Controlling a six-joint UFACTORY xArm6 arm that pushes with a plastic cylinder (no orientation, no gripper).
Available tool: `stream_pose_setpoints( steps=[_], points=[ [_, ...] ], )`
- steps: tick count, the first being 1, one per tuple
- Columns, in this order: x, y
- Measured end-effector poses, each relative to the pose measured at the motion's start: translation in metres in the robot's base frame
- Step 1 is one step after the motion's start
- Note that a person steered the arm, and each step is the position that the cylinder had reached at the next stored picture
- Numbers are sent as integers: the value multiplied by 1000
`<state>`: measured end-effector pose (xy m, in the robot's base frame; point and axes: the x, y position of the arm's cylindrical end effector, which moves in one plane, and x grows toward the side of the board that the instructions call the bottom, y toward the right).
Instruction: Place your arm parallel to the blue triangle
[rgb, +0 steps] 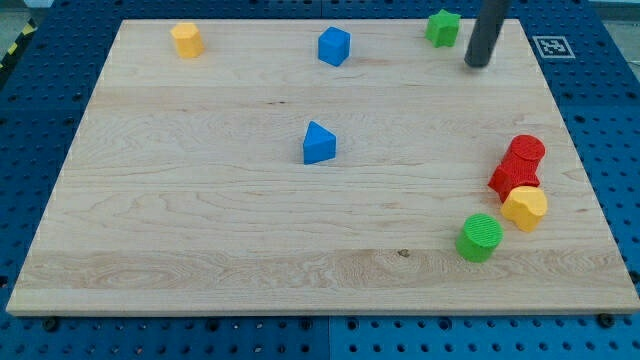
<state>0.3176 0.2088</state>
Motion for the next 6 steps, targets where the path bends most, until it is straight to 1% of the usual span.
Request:
stream_pose_setpoints(
  steps=[1,2,3,5,6],
  points=[
    [16,0],
    [23,-24],
    [29,-96],
    [29,-136],
    [29,-229]
  ],
)
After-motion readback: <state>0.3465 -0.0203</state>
